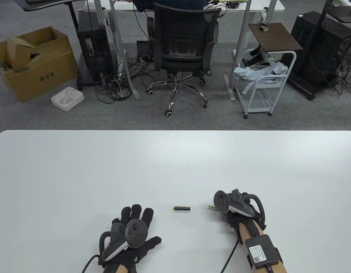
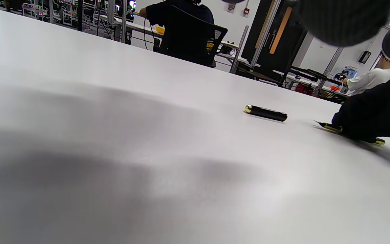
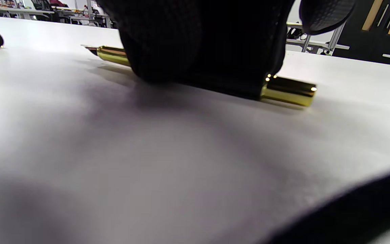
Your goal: Remove fountain pen cap from fountain pen with left hand
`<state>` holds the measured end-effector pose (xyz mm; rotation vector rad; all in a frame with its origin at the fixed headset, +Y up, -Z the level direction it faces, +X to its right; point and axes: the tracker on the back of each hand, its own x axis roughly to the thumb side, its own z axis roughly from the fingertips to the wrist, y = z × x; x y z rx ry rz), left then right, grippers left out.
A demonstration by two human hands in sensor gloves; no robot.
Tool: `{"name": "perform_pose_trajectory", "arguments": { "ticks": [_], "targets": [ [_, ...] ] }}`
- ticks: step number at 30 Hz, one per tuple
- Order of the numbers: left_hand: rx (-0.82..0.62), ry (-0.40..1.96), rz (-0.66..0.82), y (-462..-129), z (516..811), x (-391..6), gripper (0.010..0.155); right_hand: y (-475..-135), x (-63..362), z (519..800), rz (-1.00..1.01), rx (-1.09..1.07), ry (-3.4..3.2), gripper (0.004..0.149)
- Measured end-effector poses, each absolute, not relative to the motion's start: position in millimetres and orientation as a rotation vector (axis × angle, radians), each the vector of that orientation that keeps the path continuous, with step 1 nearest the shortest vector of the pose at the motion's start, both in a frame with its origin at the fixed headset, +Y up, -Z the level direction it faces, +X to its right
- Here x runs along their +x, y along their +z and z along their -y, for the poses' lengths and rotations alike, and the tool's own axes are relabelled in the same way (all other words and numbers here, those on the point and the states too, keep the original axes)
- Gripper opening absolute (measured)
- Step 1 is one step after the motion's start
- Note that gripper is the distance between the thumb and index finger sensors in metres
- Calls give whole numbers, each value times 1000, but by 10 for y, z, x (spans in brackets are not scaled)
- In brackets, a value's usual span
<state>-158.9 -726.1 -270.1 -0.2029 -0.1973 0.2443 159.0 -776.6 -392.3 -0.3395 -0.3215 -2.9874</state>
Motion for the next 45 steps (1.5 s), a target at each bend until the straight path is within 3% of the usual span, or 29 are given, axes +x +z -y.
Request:
{"name": "perform_pose_trajectory", "arguments": {
  "ticks": [4,7,12,18,22,27,34,37,39,45],
  "targets": [
    [-199,241,194,-2697,7257,-1590,88,-3909,1601,7756,356,-347,-2979,43],
    [-198,247,189,-2695,7262,-1594,88,-3866,1592,7589,357,-371,-2970,48],
    [-207,242,181,-2695,7265,-1591,88,-3694,1597,7046,150,-417,-3069,54],
    [-209,241,178,-2694,7259,-1593,89,-3229,1796,6379,-98,-490,-3188,61],
    [-201,246,174,-2695,7244,-1603,89,-2899,2066,6189,-145,-456,-3239,67],
    [-202,241,170,-2694,7244,-1608,89,-2582,2435,6300,-80,-329,-3279,75],
    [-206,235,161,-2695,7246,-1620,89,-2368,2813,6944,105,-186,-3299,90],
    [-220,224,159,-2716,7276,-1616,89,-2402,2940,7233,78,-192,-3322,92],
    [-240,215,155,-2734,7298,-1610,89,-2458,2993,7285,275,-122,-3345,93],
    [-242,184,142,-2744,7324,-1596,89,-2454,3055,7323,210,-105,-3380,93]
  ]
}}
